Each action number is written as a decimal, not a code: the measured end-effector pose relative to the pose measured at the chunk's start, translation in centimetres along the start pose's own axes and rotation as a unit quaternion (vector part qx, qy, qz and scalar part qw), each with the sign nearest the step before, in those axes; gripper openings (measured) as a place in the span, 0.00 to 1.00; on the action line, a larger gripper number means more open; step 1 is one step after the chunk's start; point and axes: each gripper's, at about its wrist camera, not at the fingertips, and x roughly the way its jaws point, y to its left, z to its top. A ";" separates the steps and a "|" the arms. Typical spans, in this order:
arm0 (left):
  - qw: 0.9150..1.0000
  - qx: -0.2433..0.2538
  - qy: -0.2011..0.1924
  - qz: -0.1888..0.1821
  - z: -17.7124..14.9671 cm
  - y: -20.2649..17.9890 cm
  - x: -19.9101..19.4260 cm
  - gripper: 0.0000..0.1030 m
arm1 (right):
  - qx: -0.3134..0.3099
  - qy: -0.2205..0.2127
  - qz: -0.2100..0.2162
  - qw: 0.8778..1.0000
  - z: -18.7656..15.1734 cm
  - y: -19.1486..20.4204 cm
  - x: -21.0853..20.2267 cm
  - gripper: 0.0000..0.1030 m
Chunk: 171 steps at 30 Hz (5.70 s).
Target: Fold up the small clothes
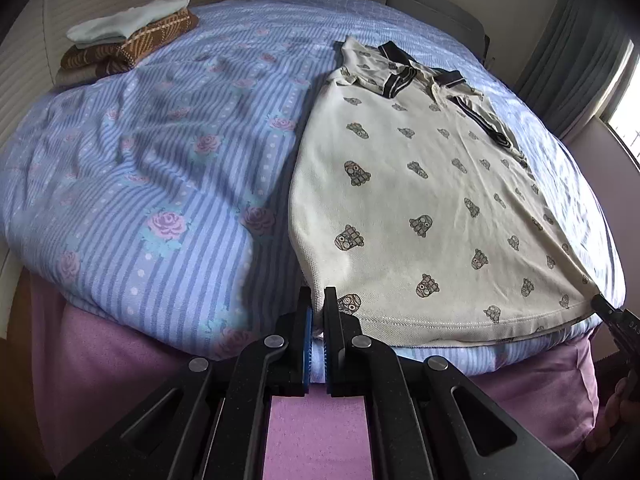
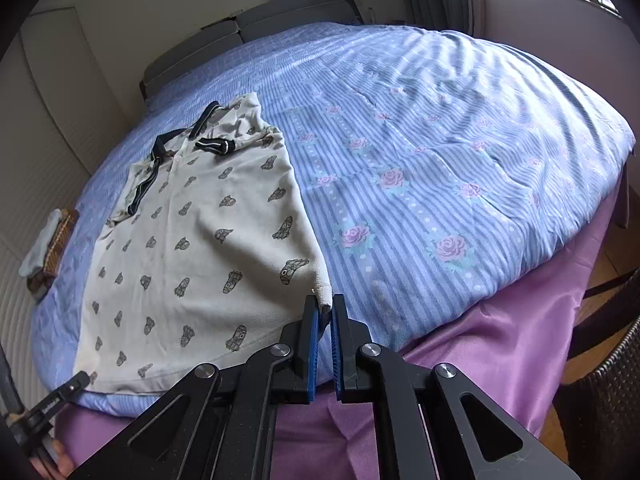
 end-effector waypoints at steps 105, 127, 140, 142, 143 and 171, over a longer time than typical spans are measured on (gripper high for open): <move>0.995 0.065 -0.079 -0.012 36.6 -3.9 20.0 0.40 | -0.162 -0.010 0.049 0.986 27.3 21.1 26.4 0.52; 0.990 0.109 -0.083 -0.026 36.9 -5.7 21.5 0.44 | -0.142 0.010 0.016 0.990 29.2 18.4 28.7 0.52; 0.992 0.110 -0.038 -0.056 38.5 -5.6 24.9 0.14 | -0.122 0.040 0.014 0.992 30.6 14.9 30.8 0.28; 0.992 0.105 -0.048 -0.045 38.4 -5.5 24.5 0.11 | -0.117 0.021 0.014 0.993 30.6 15.0 30.4 0.19; 0.992 0.104 -0.056 -0.035 38.3 -5.5 24.2 0.10 | -0.116 0.010 0.009 0.993 30.6 15.0 30.1 0.18; 0.998 0.032 -0.040 0.019 21.7 -0.5 12.9 0.41 | -0.101 -0.041 -0.037 0.993 18.2 11.2 15.4 0.63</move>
